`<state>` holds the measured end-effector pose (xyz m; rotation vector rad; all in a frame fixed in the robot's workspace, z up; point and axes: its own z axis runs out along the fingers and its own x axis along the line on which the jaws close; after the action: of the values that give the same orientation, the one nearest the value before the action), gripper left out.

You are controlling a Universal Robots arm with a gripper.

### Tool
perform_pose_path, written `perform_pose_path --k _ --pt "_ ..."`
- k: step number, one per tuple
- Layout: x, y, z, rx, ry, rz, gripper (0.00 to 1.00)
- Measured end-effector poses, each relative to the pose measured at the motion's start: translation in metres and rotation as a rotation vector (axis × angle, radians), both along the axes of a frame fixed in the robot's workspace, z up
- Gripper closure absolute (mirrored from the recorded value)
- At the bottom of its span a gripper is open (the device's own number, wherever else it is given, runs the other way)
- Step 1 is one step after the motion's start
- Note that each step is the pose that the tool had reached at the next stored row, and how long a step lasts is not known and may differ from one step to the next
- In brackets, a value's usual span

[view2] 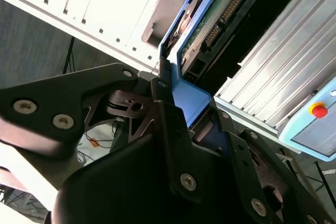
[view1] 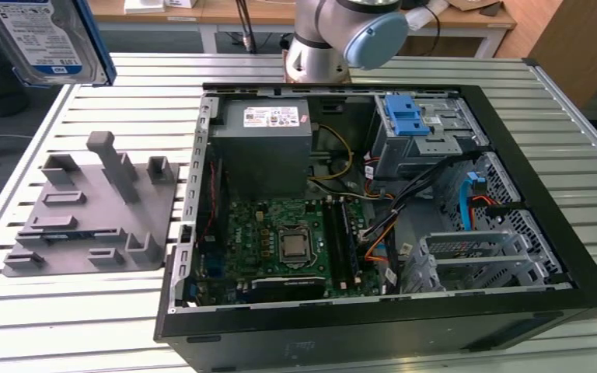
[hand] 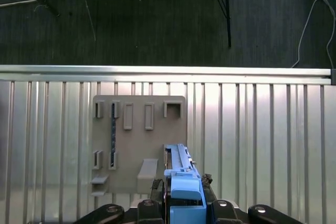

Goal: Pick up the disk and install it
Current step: 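Pick up the disk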

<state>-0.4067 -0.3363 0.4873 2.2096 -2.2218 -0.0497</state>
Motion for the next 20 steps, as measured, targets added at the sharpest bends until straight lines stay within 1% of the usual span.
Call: perform_pose_path --k 2,3,5,7,11,20 --pt "0.0 -0.0033 0.0 0.0 0.0 0.0 0.64" --pt "0.0 -0.0041 0.0 0.0 -0.0001 0.0 0.64" --pt "0.0011 -0.0047 -0.0001 0.0001 -0.0002 0.0 0.64" --pt "0.0049 -0.005 0.0 0.0 0.0002 0.0 0.64" --pt "0.0163 -0.0051 -0.0001 0.0001 0.0012 0.0 0.64" --pt "0.0487 -0.0054 0.0 0.0 0.0055 0.0 0.64"
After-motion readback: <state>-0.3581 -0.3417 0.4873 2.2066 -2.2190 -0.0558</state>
